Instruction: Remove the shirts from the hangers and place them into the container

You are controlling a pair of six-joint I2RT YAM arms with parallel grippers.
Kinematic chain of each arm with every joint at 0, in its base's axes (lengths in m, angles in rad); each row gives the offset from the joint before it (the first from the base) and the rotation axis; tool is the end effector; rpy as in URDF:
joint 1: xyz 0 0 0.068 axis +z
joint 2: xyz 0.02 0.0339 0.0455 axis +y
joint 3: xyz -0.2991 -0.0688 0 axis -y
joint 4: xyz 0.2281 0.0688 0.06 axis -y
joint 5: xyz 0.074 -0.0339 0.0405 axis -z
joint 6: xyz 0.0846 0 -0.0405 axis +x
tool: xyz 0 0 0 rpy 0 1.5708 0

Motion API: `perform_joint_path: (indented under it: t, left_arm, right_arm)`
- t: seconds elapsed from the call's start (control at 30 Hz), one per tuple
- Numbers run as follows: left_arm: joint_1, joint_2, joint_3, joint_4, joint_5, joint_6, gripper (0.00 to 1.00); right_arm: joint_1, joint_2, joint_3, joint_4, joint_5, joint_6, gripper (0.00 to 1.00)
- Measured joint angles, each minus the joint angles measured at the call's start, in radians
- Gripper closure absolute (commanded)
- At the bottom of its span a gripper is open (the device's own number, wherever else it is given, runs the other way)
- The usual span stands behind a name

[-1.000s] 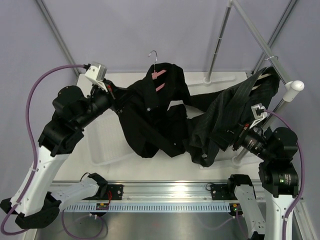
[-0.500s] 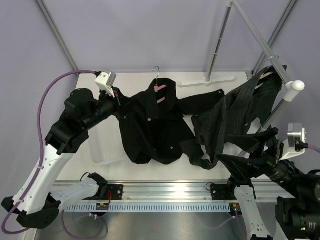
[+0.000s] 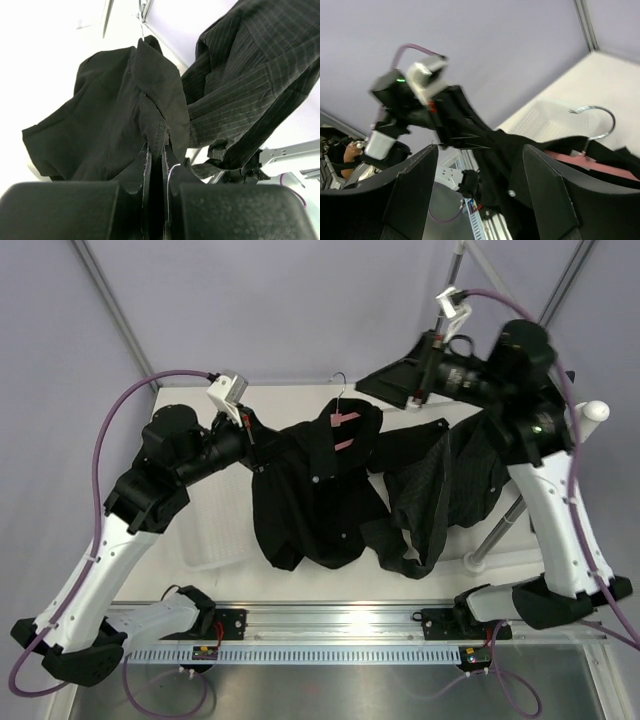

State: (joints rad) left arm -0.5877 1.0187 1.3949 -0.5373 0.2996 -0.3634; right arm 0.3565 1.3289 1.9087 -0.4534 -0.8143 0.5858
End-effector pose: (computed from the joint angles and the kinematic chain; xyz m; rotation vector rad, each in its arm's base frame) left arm 0.1576 -0.1350 0.4829 0.4329 1.7704 -0.9465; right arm 0.2009 0.1405 0.5957 -0.5471 1.5438 1.3233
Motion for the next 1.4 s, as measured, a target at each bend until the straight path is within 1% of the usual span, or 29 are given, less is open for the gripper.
perform_joint_path:
  t: [0.1, 0.2, 0.23, 0.27, 0.43, 0.53, 0.73, 0.9, 1.4]
  left_arm:
    - [0.0, 0.004, 0.04, -0.025, -0.003, 0.005, 1.0]
    - [0.0, 0.003, 0.082, -0.064, -0.013, 0.007, 1.0]
    - [0.0, 0.002, 0.089, -0.07, -0.016, 0.006, 1.0]
    - [0.0, -0.002, 0.091, -0.075, -0.018, 0.003, 1.0]
    - [0.001, -0.028, 0.089, -0.099, -0.014, -0.023, 1.0]
    - [0.001, -0.047, 0.087, -0.102, -0.013, -0.032, 1.0]
    - [0.001, -0.063, 0.087, -0.109, -0.011, -0.04, 1.0]
    - [0.002, -0.068, 0.084, -0.117, -0.011, -0.047, 1.0]
    - [0.007, -0.084, 0.061, -0.108, 0.006, -0.053, 1.0]
  right_arm:
    - [0.067, 0.091, 0.003, -0.076, 0.106, -0.066, 0.25]
    - [0.099, 0.113, -0.01, -0.126, 0.187, -0.118, 0.28]
    - [0.109, 0.112, -0.013, -0.135, 0.209, -0.135, 0.31]
    - [0.122, 0.108, -0.014, -0.138, 0.231, -0.151, 0.37]
    - [0.203, 0.084, -0.056, -0.141, 0.346, -0.23, 0.51]
    - [0.246, 0.087, -0.087, -0.142, 0.414, -0.266, 0.55]
    - [0.307, 0.095, -0.166, -0.134, 0.518, -0.301, 0.58]
    - [0.32, 0.098, -0.182, -0.12, 0.562, -0.314, 0.59]
    - [0.336, 0.122, -0.16, -0.1, 0.589, -0.322, 0.59]
